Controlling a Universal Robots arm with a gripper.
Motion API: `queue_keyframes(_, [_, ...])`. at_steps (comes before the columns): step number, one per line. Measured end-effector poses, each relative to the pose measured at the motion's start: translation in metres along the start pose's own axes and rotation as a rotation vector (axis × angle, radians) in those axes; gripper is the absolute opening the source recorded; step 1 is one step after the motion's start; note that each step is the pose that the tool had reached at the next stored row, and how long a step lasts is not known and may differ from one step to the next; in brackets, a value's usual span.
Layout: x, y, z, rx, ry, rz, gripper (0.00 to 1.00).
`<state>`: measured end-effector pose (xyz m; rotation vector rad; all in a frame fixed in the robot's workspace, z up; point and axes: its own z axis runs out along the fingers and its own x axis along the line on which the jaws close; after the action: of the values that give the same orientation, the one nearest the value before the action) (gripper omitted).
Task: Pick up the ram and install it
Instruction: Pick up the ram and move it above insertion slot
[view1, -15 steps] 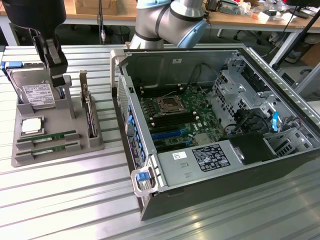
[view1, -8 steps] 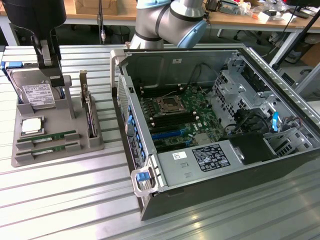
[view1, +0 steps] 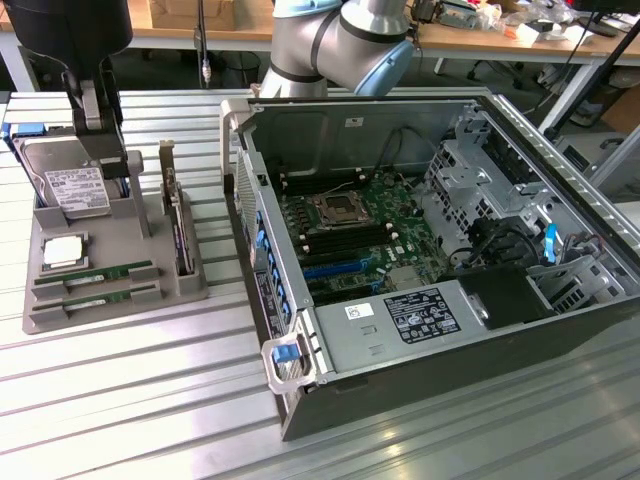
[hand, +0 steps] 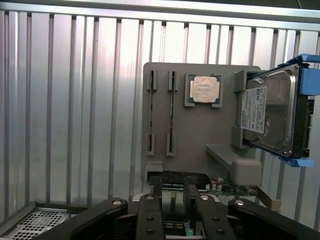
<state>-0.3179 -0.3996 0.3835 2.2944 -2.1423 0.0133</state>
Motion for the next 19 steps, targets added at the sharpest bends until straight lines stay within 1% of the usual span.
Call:
queue_keyframes(1, [0.0, 0.0, 0.0, -0.0001, 0.0, 0.0, 0.36])
queue_keyframes(19, [0.0, 0.0001, 0.0116, -0.0001, 0.0001, 0.0, 0.36])
